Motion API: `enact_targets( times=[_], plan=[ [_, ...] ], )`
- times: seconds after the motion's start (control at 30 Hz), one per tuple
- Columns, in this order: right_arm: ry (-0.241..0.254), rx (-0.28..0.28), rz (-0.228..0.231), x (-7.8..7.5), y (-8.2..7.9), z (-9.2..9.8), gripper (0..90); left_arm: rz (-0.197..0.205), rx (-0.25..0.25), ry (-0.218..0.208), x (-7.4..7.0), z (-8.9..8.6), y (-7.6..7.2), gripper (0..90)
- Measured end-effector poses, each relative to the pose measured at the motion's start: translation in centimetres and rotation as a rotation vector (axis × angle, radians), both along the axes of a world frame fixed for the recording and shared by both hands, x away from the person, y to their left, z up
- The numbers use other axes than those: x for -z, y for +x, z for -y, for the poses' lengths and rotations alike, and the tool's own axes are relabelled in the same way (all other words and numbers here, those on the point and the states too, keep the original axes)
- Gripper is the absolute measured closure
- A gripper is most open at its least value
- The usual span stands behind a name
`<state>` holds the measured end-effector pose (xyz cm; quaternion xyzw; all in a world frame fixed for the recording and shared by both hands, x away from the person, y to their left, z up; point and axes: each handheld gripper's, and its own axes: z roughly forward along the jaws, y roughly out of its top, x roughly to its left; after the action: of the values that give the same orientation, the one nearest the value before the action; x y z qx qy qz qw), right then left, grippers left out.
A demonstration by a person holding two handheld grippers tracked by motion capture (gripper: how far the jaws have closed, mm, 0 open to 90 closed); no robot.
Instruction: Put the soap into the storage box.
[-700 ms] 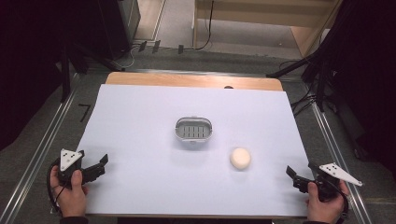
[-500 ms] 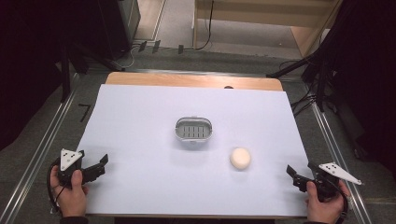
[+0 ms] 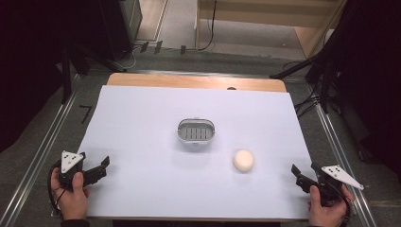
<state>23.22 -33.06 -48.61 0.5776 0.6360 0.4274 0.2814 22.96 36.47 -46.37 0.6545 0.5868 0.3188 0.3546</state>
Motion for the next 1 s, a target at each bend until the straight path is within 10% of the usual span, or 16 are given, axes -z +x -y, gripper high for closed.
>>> enact_targets(
  times=[0.3,0.6,1.0],
  plan=[
    [0.014,-0.085,-0.025,-1.6,-0.3,-0.8,28.0,0.001,-0.002,-0.002,0.0,0.0,0.0,14.4],
    [-0.037,-0.224,-0.209,-3.5,1.0,-1.9,19.5,-0.005,0.002,-0.01,0.0,-0.1,0.1,14.2],
    [-0.118,-0.327,-0.335,-4.6,2.2,-2.8,16.3,0.0,0.0,-0.003,0.0,0.0,0.0,14.2]
  ],
)
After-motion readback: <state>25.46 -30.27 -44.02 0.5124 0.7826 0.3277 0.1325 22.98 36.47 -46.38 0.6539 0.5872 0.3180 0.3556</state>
